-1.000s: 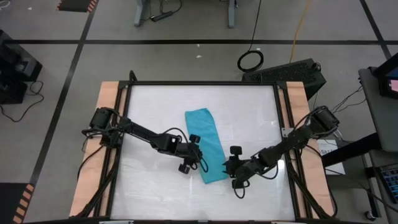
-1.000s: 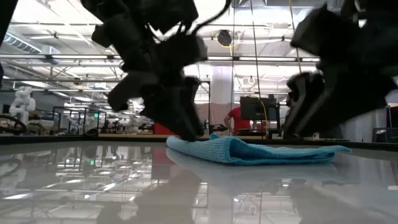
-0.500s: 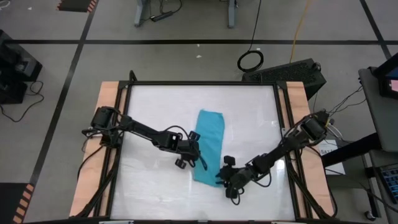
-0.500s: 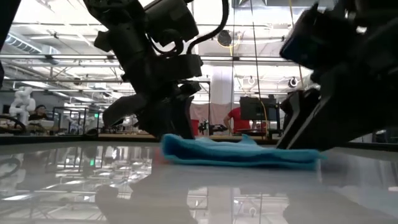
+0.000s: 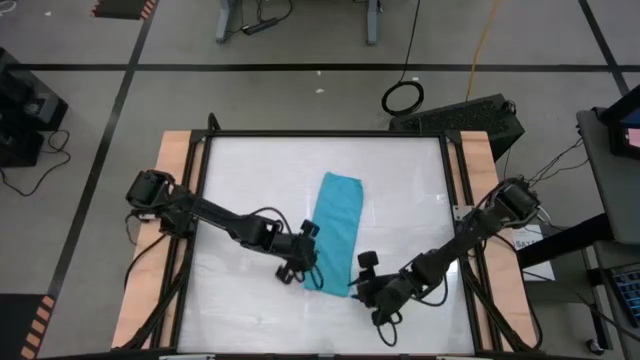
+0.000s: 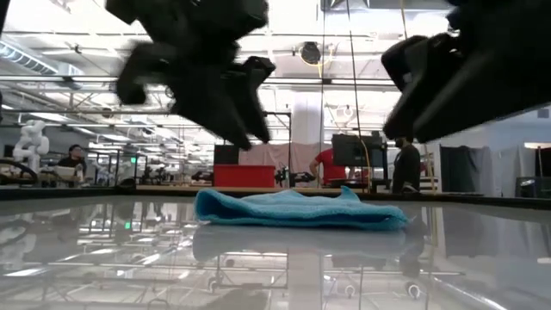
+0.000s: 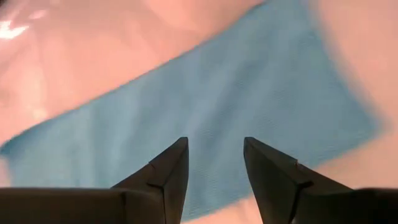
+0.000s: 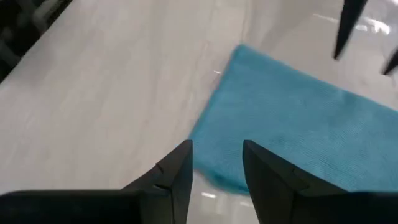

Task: Roll towel into tight, uniform cylinder
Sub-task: Roll the blue towel

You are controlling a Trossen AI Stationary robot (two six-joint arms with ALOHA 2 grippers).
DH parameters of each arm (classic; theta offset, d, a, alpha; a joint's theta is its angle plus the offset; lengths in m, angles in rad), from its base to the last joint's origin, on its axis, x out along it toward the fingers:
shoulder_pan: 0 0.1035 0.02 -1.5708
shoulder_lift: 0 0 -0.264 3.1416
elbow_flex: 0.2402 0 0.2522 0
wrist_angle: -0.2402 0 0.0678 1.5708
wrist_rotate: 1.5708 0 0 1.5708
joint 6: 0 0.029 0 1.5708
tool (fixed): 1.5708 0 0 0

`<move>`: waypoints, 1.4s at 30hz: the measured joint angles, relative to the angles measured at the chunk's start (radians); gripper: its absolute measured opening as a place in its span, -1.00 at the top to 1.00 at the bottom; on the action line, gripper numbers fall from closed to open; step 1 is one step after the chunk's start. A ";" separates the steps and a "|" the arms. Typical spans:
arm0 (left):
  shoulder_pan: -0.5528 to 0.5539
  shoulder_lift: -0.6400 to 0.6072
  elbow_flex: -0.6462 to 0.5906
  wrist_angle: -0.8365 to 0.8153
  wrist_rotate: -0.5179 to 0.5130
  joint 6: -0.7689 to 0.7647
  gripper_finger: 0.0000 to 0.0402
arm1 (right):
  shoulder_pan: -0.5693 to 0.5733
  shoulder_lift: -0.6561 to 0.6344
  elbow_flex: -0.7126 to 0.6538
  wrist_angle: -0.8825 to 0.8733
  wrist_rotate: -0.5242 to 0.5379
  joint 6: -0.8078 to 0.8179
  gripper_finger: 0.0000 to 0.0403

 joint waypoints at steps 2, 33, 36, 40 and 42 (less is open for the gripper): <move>-0.026 -0.001 -0.001 -0.026 0.054 -0.017 0.20 | 0.013 0.026 0.000 0.000 -0.001 -0.053 0.34; -0.155 0.176 -0.001 0.037 -0.033 -0.024 0.20 | -0.020 0.190 0.005 0.078 0.063 -0.213 0.70; -0.165 0.177 -0.001 0.051 -0.037 -0.041 0.27 | -0.020 0.191 0.003 0.077 0.077 -0.163 0.85; -0.174 0.179 -0.002 0.064 -0.048 -0.081 0.46 | -0.021 0.192 0.003 0.075 0.080 -0.091 0.97; -0.182 0.180 -0.003 0.070 -0.055 -0.101 0.59 | -0.021 0.192 0.003 0.075 0.081 -0.050 0.96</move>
